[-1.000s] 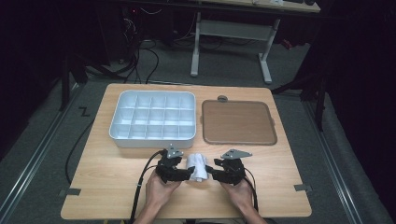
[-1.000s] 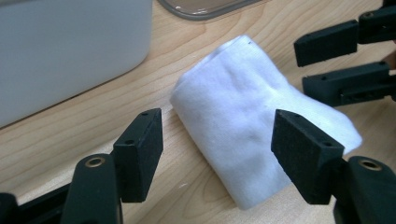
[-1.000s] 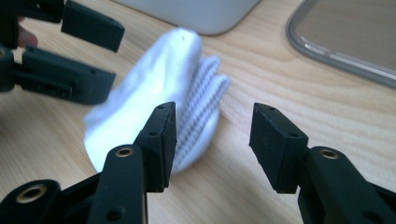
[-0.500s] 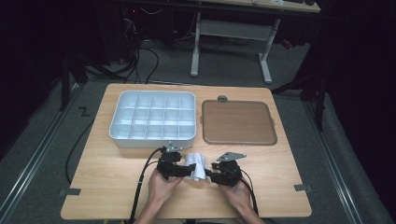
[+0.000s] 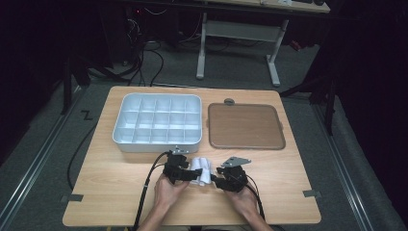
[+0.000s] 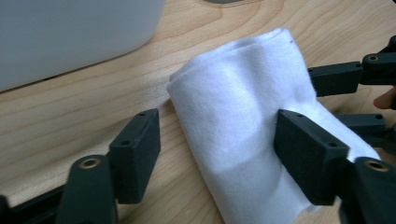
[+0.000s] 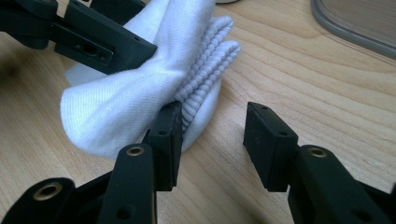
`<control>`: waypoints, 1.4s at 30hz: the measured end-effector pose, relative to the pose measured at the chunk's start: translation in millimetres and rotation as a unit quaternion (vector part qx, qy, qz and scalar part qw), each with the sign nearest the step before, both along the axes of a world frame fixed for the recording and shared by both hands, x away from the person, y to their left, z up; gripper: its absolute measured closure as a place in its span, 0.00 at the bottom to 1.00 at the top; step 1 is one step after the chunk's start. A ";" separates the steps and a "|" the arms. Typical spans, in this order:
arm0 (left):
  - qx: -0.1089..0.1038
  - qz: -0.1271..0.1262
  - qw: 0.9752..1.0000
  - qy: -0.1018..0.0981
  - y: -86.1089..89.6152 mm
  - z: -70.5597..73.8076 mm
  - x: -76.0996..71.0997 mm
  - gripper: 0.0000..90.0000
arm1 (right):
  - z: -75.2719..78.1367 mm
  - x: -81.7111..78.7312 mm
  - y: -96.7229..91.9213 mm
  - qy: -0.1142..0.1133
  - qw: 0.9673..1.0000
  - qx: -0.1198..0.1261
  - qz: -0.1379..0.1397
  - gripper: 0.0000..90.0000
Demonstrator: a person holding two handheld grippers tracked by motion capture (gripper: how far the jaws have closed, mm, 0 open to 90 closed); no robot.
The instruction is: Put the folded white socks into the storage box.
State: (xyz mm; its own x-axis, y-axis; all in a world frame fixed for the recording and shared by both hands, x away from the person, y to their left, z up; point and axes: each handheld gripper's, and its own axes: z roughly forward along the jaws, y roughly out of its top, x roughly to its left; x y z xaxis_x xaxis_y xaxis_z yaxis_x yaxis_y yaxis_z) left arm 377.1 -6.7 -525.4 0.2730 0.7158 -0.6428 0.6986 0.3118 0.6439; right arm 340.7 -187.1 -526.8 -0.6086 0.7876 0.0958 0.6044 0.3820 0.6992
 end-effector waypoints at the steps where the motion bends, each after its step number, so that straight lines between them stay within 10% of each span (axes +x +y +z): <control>1: -0.003 -0.003 1.000 0.000 -0.3 -0.2 -0.3 0.42 | 0.0 -0.1 0.1 0.000 1.000 0.000 0.000 0.64; 27: -0.020 -0.022 0.999 -0.018 -1.3 5.0 -9.1 0.81 | -0.4 -1.1 -9.7 0.000 1.000 0.016 -0.006 0.52; 42: -0.022 -0.023 0.999 -0.031 13.7 19.8 -15.0 0.83 | -1.8 -9.5 -77.7 -0.022 0.995 -0.009 -0.102 0.48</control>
